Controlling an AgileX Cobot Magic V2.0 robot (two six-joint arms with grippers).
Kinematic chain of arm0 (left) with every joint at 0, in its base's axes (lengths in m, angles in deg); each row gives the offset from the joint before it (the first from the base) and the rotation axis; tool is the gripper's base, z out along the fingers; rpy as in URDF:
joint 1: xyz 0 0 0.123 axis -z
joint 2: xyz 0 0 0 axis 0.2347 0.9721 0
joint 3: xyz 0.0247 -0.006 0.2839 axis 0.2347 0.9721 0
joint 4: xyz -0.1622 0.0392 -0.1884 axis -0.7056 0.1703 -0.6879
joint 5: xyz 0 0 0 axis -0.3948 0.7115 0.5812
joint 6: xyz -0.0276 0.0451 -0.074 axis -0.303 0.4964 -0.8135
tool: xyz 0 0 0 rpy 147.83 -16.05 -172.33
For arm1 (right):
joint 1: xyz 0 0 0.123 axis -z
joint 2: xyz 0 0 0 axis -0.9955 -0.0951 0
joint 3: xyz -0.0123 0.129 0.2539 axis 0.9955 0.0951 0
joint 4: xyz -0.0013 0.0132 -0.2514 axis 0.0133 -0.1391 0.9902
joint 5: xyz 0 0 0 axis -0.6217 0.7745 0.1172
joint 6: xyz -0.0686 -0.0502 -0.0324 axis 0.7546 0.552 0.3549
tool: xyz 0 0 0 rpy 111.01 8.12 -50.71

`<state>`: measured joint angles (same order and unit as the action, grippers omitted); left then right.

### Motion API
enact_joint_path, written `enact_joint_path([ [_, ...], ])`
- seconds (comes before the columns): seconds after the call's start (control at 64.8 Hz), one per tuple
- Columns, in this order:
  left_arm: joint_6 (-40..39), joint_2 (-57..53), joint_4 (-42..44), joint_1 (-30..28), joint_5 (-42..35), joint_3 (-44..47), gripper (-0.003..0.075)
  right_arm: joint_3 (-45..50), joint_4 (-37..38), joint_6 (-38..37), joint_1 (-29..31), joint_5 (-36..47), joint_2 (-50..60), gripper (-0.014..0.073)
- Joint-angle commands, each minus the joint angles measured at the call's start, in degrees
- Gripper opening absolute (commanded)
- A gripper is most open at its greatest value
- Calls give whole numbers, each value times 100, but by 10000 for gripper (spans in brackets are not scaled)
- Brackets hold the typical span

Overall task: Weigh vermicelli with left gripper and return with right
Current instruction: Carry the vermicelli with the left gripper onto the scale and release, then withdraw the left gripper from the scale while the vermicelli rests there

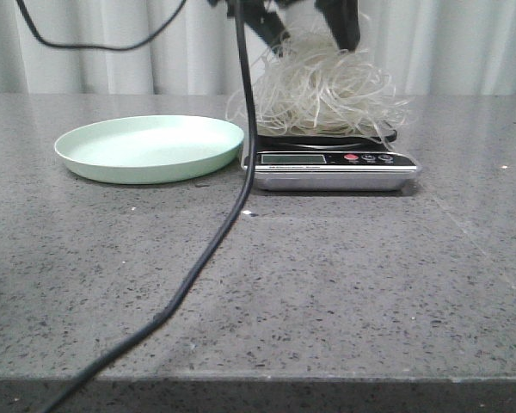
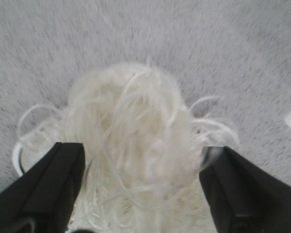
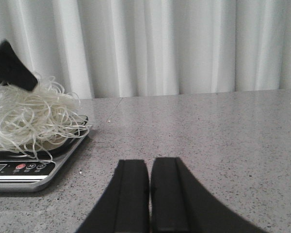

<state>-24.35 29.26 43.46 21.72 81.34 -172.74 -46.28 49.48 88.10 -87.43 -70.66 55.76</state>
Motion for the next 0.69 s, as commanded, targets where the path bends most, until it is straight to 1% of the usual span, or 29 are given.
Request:
enact_joint_path([
  [0.0,-54,-782,166,41,-183,-319,544,-42,35,41,7,494,98,189],
  [0.139,-54,-1282,766,41,51,-319,544,-42,35,41,7,494,98,189],
  [0.216,-54,-1556,903,41,105,-306,544,-42,35,41,7,494,98,189],
  [0.309,-54,-1927,1016,41,78,-129,544,-42,35,41,7,494,98,189],
  [0.386,-54,-2280,1169,41,1,194,543,-42,35,41,7,494,98,189],
  [0.51,-54,-3051,1307,41,-421,1131,542,-42,35,41,7,494,98,189],
  [0.633,-54,-3943,1306,41,-1181,2528,542,-42,35,41,7,494,98,189],
  [0.68,-54,-4395,1306,41,-1594,3195,542,-42,35,41,7,494,98,189],
])
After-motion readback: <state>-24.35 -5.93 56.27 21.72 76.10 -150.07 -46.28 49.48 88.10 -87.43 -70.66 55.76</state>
